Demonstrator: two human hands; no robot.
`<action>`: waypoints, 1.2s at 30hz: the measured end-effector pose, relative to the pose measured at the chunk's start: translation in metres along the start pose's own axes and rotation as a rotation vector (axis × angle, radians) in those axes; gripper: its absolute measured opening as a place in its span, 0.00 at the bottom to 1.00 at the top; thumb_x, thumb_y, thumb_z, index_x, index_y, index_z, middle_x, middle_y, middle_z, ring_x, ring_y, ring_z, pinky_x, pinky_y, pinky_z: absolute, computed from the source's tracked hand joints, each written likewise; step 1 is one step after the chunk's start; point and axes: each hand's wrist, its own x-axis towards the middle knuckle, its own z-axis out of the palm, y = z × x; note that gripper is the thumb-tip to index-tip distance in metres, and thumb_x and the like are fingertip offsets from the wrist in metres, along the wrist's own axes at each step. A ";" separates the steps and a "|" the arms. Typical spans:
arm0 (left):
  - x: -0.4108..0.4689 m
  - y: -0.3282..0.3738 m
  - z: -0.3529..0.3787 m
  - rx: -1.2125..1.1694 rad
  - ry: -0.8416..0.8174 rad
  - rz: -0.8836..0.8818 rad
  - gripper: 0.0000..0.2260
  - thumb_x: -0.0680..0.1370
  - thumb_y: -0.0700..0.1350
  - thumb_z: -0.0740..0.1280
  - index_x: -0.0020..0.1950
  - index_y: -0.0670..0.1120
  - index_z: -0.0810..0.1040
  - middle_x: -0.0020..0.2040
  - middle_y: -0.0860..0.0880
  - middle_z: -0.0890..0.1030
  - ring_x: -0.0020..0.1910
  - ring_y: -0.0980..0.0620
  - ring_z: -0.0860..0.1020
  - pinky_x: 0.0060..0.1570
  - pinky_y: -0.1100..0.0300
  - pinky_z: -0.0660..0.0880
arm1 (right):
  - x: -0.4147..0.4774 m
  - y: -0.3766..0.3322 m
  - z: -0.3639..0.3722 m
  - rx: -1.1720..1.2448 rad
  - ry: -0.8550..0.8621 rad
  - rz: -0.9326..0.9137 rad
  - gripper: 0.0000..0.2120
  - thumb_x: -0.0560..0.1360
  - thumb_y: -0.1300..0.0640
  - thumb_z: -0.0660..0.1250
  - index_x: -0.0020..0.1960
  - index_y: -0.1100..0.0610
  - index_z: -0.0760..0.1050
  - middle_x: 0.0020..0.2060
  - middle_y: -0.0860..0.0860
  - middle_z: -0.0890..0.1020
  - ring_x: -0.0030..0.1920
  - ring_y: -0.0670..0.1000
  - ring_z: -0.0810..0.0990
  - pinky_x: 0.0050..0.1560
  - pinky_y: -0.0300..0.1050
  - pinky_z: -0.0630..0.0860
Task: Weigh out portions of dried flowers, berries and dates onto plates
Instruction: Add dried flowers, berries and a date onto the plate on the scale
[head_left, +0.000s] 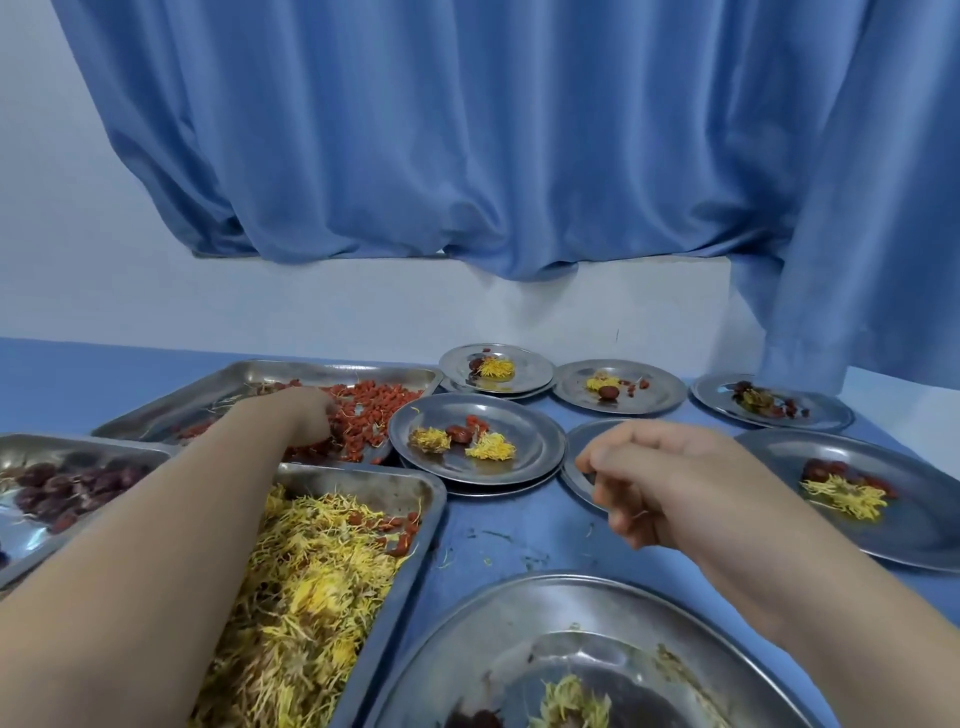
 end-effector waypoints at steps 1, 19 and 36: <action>0.001 0.000 0.003 0.019 -0.021 -0.011 0.23 0.79 0.39 0.58 0.74 0.50 0.68 0.73 0.44 0.70 0.69 0.44 0.70 0.69 0.49 0.67 | 0.000 0.000 0.000 -0.003 -0.001 0.000 0.11 0.74 0.59 0.66 0.35 0.52 0.83 0.27 0.50 0.80 0.27 0.48 0.75 0.30 0.41 0.72; -0.010 -0.015 -0.018 -0.109 0.138 0.082 0.09 0.72 0.48 0.76 0.49 0.53 0.80 0.50 0.52 0.76 0.46 0.52 0.75 0.41 0.60 0.70 | -0.002 -0.002 -0.003 -0.052 0.023 -0.022 0.11 0.74 0.59 0.66 0.35 0.54 0.82 0.28 0.50 0.80 0.27 0.47 0.75 0.29 0.40 0.71; -0.027 -0.015 -0.019 -0.323 0.173 0.102 0.09 0.72 0.33 0.72 0.39 0.47 0.80 0.38 0.49 0.82 0.32 0.54 0.81 0.32 0.64 0.72 | -0.003 -0.007 -0.009 -0.025 0.043 -0.031 0.10 0.74 0.60 0.66 0.35 0.54 0.81 0.26 0.49 0.80 0.25 0.47 0.74 0.26 0.38 0.70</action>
